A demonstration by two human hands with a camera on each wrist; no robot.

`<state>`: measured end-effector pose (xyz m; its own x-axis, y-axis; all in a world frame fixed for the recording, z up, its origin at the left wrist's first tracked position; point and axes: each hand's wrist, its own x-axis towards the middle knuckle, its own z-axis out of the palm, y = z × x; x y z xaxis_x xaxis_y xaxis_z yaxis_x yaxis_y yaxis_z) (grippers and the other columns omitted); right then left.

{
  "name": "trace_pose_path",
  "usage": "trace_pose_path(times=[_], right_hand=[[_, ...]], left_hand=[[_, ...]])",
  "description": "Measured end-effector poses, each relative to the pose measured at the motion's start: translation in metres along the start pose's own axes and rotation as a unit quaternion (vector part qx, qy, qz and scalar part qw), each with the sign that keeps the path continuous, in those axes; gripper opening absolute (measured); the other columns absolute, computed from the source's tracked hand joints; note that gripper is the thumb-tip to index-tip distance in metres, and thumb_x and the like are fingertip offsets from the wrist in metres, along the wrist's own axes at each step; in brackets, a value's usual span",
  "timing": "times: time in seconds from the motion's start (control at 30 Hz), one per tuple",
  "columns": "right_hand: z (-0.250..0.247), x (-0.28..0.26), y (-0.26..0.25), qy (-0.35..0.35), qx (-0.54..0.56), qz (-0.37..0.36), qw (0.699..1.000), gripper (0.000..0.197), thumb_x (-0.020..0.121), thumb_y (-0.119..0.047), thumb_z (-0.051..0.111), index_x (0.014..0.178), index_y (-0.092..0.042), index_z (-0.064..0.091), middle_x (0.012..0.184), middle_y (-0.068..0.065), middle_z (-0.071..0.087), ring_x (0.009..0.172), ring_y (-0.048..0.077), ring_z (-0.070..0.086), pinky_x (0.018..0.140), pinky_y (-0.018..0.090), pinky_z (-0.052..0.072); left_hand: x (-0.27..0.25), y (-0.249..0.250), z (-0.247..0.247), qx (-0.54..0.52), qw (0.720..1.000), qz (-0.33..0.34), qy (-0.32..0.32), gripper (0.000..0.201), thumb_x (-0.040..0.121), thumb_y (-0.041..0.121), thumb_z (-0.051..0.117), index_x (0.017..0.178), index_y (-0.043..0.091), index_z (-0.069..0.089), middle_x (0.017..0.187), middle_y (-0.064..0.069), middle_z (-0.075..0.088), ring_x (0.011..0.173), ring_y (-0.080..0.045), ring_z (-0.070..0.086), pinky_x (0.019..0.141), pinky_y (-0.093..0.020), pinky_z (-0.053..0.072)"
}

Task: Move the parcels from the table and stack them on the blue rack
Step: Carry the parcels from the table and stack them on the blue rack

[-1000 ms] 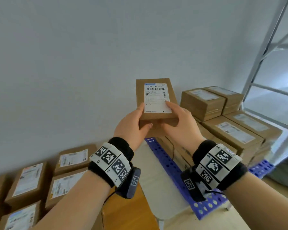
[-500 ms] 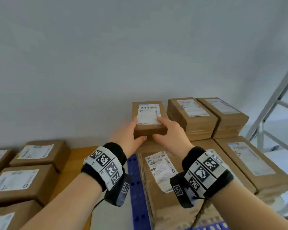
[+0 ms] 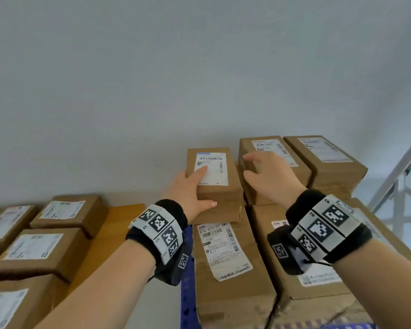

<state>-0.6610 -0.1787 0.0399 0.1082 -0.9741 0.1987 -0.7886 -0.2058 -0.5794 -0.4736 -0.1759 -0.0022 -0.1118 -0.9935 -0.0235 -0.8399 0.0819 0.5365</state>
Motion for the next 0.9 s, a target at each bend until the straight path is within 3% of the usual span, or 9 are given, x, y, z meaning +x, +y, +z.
trace_pose_path(times=[0.1,0.17,0.27,0.4,0.9], right_hand=[[-0.011,0.015,0.017,-0.025,-0.075,0.038,0.996,0.05,0.09,-0.011,0.049,0.139,-0.017,0.043,0.144,0.006,0.043,0.134,0.024,0.037,0.108,0.033,0.033],[-0.014,0.023,0.03,-0.069,-0.14,0.05,0.986,0.049,0.088,-0.011,0.048,0.137,-0.015,0.044,0.143,0.01,0.043,0.132,0.028,0.037,0.111,0.041,0.032],[-0.012,0.025,0.042,-0.105,-0.176,0.045,0.978,0.036,0.086,-0.011,0.048,0.121,-0.013,0.053,0.128,0.011,0.05,0.119,0.029,0.045,0.105,0.042,0.037],[-0.014,0.024,0.051,-0.107,-0.199,0.012,0.974,0.034,0.086,-0.013,0.047,0.12,-0.015,0.05,0.117,0.006,0.05,0.113,0.026,0.046,0.097,0.039,0.042],[-0.016,0.024,0.064,-0.095,-0.263,-0.049,0.959,0.04,0.09,-0.019,0.044,0.13,-0.019,0.044,0.123,0.006,0.049,0.114,0.026,0.045,0.085,0.036,0.045]], left_hand=[[0.007,0.001,0.003,-0.014,1.0,0.005,-0.001,0.086,0.079,0.041,0.069,0.147,0.036,0.016,0.145,-0.003,0.027,0.128,-0.022,0.037,0.107,-0.035,0.036],[0.01,0.003,0.004,-0.011,1.0,0.001,0.002,0.083,0.08,0.041,0.068,0.147,0.034,0.019,0.144,-0.003,0.027,0.129,-0.022,0.037,0.107,-0.033,0.034],[0.017,0.007,0.007,-0.011,1.0,-0.004,0.013,0.082,0.08,0.041,0.069,0.147,0.031,0.023,0.145,-0.002,0.028,0.129,-0.021,0.036,0.108,-0.032,0.032],[0.024,0.018,0.015,-0.015,1.0,-0.016,0.022,0.081,0.081,0.041,0.067,0.147,0.03,0.022,0.146,-0.003,0.027,0.131,-0.022,0.035,0.108,-0.032,0.031],[0.035,0.031,0.031,0.002,0.998,-0.033,0.048,0.077,0.085,0.038,0.063,0.148,0.027,0.021,0.147,-0.007,0.026,0.132,-0.022,0.032,0.109,-0.029,0.027]])
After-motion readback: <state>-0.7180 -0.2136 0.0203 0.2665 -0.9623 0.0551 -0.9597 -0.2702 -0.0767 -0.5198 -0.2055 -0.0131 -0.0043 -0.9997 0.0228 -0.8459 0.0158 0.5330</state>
